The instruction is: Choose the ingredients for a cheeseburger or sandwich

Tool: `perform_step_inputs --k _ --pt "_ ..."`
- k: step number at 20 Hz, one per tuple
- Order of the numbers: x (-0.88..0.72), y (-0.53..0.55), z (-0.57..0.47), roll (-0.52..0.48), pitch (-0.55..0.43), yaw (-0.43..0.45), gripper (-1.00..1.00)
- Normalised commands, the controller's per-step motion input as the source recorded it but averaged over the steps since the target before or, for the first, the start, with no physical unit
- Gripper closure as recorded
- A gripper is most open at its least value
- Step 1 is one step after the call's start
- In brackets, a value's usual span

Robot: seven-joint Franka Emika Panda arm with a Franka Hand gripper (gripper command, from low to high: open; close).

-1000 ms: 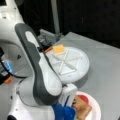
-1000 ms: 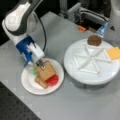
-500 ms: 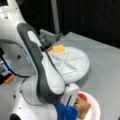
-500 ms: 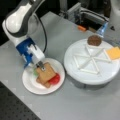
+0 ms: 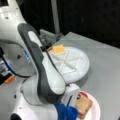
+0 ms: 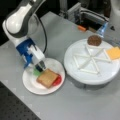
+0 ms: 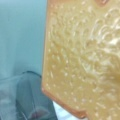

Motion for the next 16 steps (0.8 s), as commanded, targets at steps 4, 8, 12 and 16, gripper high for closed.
perform_step_inputs --k 4,8,12,16 --pt "0.31 -0.22 -0.06 0.156 -0.065 0.182 -1.00" --pt "0.26 -0.28 -0.01 0.081 -0.045 0.181 -1.00" --pt "0.20 -0.31 -0.01 -0.175 -0.081 0.151 -1.00" --pt "0.19 -0.20 -0.07 -0.479 -0.139 0.126 -1.00"
